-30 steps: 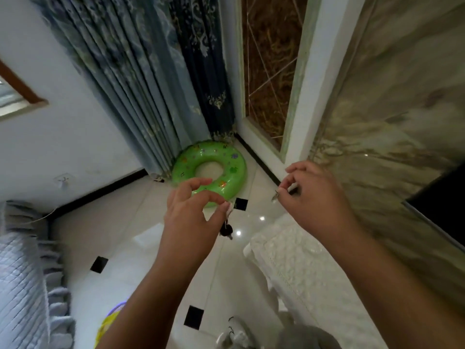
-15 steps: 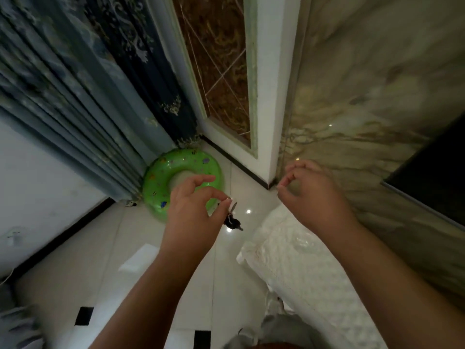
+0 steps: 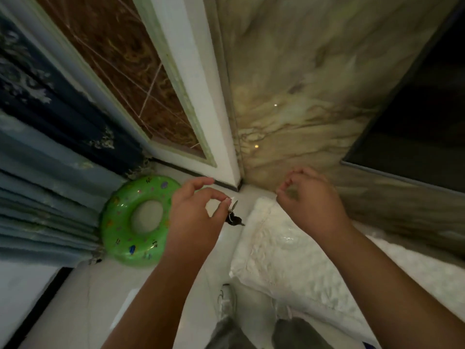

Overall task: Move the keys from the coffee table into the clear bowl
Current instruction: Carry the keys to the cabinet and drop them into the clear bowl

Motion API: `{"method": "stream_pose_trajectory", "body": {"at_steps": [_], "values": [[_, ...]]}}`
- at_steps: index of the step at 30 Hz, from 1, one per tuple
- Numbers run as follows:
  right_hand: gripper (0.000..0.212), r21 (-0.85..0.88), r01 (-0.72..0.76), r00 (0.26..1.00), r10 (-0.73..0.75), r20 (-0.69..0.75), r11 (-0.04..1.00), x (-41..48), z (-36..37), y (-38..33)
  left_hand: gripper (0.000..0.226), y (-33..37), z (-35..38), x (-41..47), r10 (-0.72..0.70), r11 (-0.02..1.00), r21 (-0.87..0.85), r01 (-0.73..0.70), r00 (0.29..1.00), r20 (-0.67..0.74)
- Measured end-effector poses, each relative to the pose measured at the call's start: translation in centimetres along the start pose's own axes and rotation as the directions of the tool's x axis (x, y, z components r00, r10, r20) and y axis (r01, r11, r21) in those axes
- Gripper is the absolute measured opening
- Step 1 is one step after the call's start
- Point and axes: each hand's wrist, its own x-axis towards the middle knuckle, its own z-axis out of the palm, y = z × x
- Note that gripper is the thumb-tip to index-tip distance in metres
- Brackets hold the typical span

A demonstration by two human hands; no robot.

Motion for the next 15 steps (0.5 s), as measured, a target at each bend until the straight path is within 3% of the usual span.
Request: {"method": "stream_pose_trajectory", "body": {"at_steps": [8, 15], "values": [[0.003, 0.066, -0.279, 0.952, 0.285, -0.112, 0.958, -1.2, 4.5, 5.6, 0.004, -2.1, 7.5, 4.7, 0.188, 0.981, -0.077, -0.176, 0.962, 0.198], [0.005, 0.098, -0.45, 0.876, 0.46, -0.146, 0.888, -3.0, 10.2, 12.9, 0.004, -4.8, 14.9, 4.4, 0.2, 0.979, -0.105, -0.174, 0.916, 0.349]]}}
